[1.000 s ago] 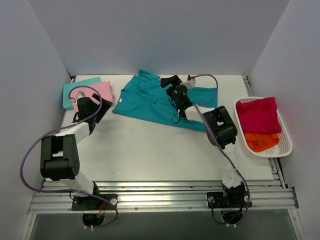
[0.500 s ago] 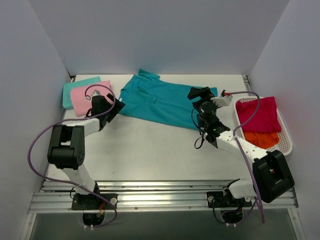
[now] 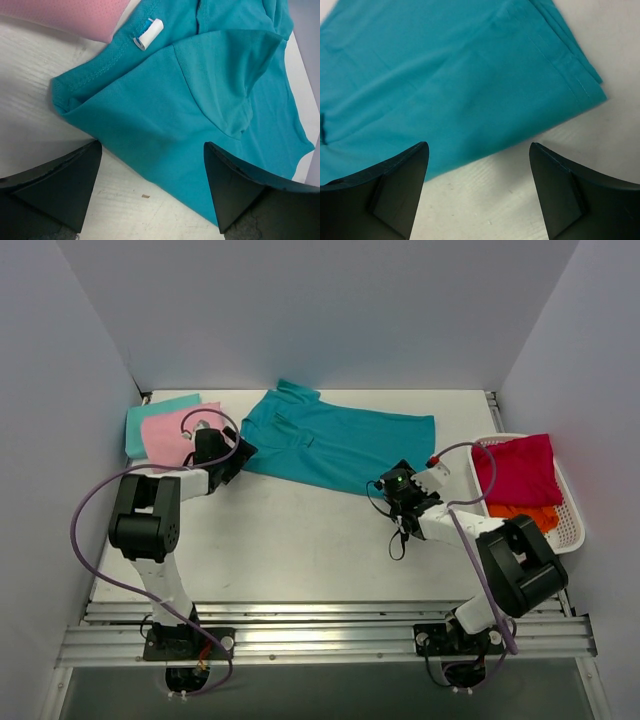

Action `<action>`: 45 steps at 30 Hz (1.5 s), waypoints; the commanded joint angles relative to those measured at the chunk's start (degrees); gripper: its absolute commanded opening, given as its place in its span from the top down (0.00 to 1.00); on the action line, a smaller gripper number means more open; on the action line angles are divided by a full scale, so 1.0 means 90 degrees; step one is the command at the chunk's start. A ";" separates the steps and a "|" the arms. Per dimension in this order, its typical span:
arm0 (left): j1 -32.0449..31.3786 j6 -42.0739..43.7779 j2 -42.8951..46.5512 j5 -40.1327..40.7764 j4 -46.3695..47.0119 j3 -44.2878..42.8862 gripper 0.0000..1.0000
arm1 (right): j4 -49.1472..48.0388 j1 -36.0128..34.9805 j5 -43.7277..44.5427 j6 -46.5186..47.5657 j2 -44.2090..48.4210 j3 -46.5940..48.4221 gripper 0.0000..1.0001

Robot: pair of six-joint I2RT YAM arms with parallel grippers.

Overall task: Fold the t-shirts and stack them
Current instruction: Fold the tshirt

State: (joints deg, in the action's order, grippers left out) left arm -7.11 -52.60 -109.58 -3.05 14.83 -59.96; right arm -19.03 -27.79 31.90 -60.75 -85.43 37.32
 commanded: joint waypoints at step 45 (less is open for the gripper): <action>-0.0225 -0.0103 0.1264 0.0114 0.0081 0.0918 0.98 | 0.0988 0.0520 0.0596 -0.0291 -0.0119 -0.0221 1.00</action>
State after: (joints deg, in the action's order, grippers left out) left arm -7.77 -53.47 -106.06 -3.03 14.35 -54.87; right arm -17.28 -22.92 35.09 -62.98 -91.24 35.27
